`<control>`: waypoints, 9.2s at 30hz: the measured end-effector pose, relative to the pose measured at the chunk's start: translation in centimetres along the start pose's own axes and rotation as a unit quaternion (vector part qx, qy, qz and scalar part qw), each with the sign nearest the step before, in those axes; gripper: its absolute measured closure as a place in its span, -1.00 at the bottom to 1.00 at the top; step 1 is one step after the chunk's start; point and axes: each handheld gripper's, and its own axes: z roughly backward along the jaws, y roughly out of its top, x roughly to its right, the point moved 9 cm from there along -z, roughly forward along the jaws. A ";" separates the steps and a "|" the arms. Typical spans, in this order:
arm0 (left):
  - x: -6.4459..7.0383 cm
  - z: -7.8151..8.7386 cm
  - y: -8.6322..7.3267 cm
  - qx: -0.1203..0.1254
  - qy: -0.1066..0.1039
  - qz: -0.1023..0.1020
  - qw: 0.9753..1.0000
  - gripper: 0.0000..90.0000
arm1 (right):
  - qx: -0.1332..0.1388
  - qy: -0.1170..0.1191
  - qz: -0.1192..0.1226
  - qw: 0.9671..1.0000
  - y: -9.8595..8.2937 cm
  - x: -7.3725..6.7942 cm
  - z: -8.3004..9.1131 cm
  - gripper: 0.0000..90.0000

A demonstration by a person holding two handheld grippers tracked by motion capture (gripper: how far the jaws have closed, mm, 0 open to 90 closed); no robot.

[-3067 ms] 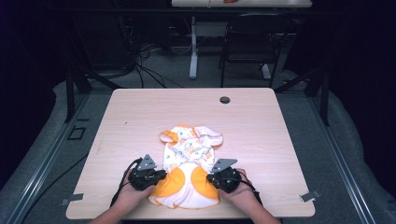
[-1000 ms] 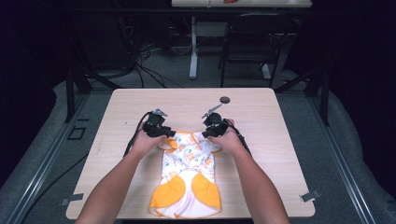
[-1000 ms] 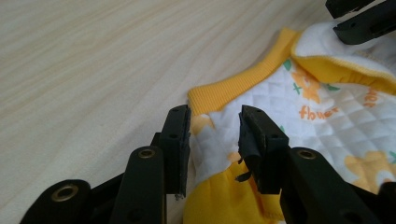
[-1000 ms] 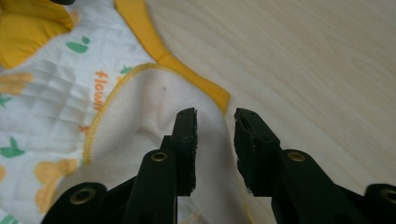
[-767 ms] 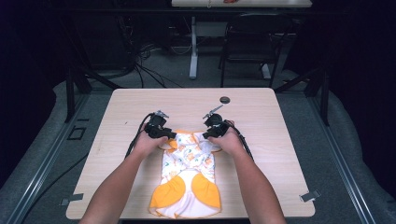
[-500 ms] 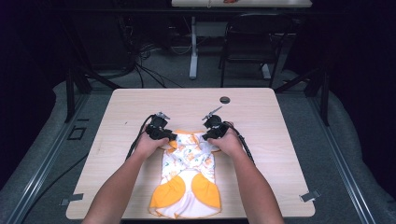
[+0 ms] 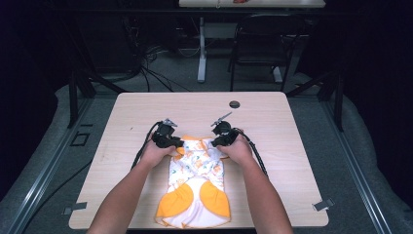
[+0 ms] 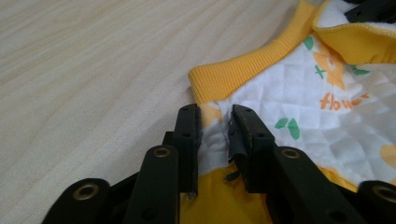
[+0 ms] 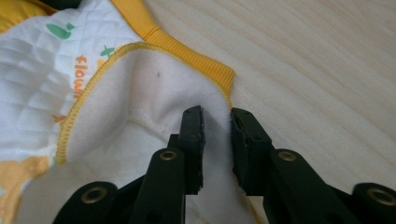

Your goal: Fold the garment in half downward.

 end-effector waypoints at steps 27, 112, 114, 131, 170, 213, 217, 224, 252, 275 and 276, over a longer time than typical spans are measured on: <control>0.4 3.7 1.8 0.041 0.011 -0.029 0.999 0.92 | 0.055 -0.019 0.060 0.997 1.8 -0.9 3.5 0.92; 3.8 11.4 3.4 0.105 -0.013 -0.093 0.990 0.92 | 0.136 -0.036 0.162 0.977 2.8 -5.0 11.3 0.91; 3.8 11.3 3.1 0.103 -0.015 -0.094 0.990 0.92 | 0.134 -0.033 0.166 0.976 2.4 -5.3 11.1 0.91; 5.4 10.2 -0.5 0.082 -0.040 -0.100 0.991 0.92 | 0.105 -0.021 0.186 0.977 -0.3 -6.9 9.4 0.91; 6.7 11.3 -2.9 0.083 -0.065 -0.068 0.992 0.88 | 0.130 0.022 0.143 0.981 -3.1 -8.8 10.9 0.91; 11.3 8.7 -10.1 0.042 -0.130 -0.092 0.986 0.99 | 0.092 0.099 0.155 0.979 -8.6 -14.0 6.3 0.95; 11.2 8.4 -10.5 0.039 -0.128 -0.091 0.987 0.99 | 0.080 0.099 0.162 0.979 -9.2 -14.2 5.9 0.98; 11.1 8.0 -10.9 0.034 -0.124 -0.090 0.988 0.99 | 0.078 0.103 0.161 0.979 -9.5 -14.1 5.6 1.00; 8.9 6.8 -9.4 0.039 -0.111 -0.058 0.991 0.99 | 0.082 0.094 0.127 0.984 -8.5 -12.1 4.8 0.99; 6.2 4.8 -6.6 0.044 -0.069 -0.047 0.996 1.00 | 0.077 0.066 0.096 0.990 -6.0 -9.3 3.5 1.00; 6.1 4.7 -6.5 0.044 -0.067 -0.046 0.996 1.00 | 0.078 0.065 0.094 0.990 -5.9 -9.1 3.4 1.00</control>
